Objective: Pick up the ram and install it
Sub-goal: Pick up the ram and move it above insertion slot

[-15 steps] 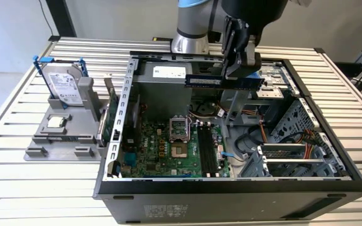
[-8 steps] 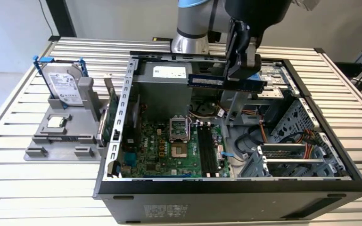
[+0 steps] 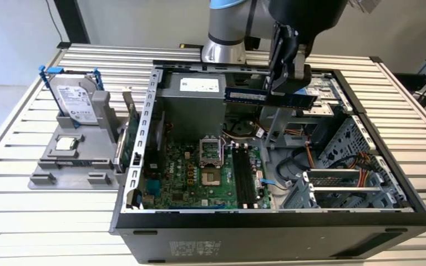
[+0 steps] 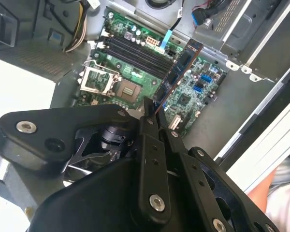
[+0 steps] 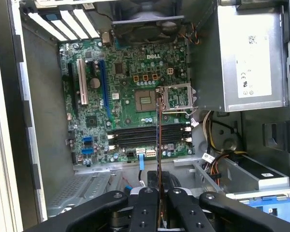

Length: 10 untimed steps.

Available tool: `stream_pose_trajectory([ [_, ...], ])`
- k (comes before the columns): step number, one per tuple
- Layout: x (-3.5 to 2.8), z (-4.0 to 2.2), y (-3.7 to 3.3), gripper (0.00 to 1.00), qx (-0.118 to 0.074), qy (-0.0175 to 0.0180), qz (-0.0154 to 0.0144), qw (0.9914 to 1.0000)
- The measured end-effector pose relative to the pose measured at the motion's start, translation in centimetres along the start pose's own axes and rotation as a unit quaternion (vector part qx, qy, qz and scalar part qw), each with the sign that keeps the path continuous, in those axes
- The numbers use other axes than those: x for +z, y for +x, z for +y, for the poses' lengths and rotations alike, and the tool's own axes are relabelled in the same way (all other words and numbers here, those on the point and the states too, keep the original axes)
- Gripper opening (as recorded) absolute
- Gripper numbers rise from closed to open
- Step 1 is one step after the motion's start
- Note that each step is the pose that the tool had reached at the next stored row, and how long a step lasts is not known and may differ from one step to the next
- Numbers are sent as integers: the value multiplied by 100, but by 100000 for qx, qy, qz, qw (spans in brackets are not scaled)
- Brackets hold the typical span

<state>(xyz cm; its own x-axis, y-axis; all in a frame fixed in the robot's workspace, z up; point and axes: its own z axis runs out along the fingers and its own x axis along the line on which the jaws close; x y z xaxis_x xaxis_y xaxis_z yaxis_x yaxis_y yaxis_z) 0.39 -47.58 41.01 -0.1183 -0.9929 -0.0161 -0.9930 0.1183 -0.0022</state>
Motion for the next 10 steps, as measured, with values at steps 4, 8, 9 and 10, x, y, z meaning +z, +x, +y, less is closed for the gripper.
stream_pose_trajectory([
  [4, 1, -6, -1, 0, -54, 1, -3, 100000],
  [8, 1, -6, -1, 0, -86, 0, -2, 100000],
  [9, 1, -5, -1, 0, -87, 0, -7, 100000],
  [10, 1, -5, -1, 0, -91, 0, -5, 100000],
])
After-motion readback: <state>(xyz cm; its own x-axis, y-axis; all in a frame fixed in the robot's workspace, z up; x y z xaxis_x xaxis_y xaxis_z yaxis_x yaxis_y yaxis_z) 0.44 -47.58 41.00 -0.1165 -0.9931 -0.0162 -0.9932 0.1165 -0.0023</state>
